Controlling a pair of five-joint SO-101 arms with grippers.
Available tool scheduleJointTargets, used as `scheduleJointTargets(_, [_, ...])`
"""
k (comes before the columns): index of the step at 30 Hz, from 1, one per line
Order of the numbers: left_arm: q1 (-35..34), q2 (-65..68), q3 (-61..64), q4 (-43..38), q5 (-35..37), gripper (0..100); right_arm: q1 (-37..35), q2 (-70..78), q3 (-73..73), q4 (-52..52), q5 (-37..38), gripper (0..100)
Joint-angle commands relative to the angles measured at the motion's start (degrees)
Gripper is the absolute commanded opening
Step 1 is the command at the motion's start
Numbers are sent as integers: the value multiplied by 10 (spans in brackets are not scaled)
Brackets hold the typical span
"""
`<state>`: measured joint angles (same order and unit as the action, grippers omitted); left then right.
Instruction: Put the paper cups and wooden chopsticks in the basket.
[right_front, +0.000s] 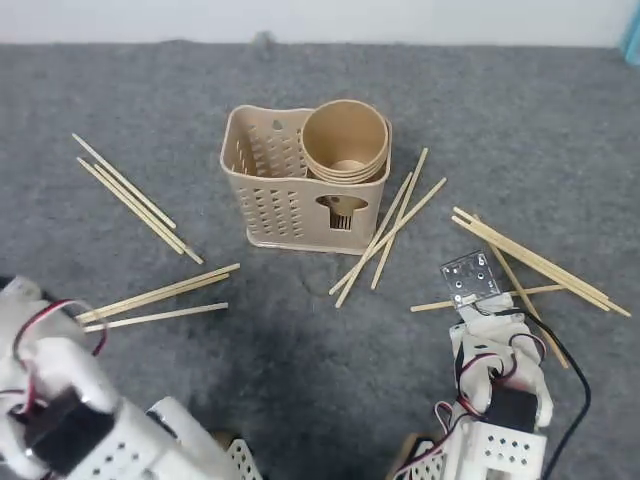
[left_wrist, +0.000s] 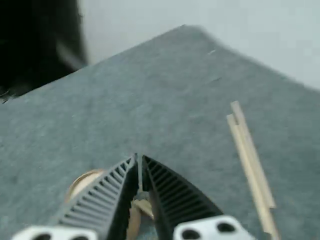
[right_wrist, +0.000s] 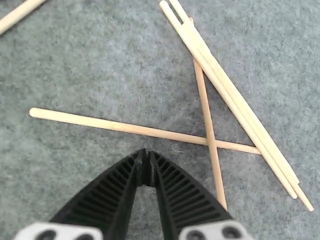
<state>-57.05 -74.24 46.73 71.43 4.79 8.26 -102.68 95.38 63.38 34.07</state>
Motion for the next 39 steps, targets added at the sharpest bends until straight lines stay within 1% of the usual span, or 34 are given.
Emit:
scheduleJointTargets(1, [-68, -2, 61, -76, -25, 16, -3, 0, 3, -7, 10, 8])
scheduleJointTargets(3, [-98, -2, 99, -116, -28, 17, -3, 0, 3, -7, 10, 8])
scheduleJointTargets(5, [-117, -2, 131, -147, -28, 48, -2, 0, 3, -7, 10, 8])
scheduleJointTargets(10, [-120, -2, 188, -158, -29, 236, -2, 0, 3, -7, 10, 8])
scheduleJointTargets(12, [-120, -1, 199, -158, -29, 269, -2, 0, 3, -7, 10, 8])
scheduleJointTargets(15, [-120, -1, 220, -158, -29, 253, -2, 0, 3, -6, 10, 8])
scheduleJointTargets(20, [-120, -1, 253, -158, -53, 231, -2, 0, 3, -6, 10, 8])
scheduleJointTargets(28, [-117, 0, 260, -157, -52, 231, -2, 0, 3, 1, 10, 8])
scheduleJointTargets(34, [-80, 22, 246, -156, -50, 227, -2, 0, 2, 2, 10, 8])
scheduleJointTargets(39, [-65, 143, 158, -77, -52, 228, -2, 0, 2, 2, 10, 8])
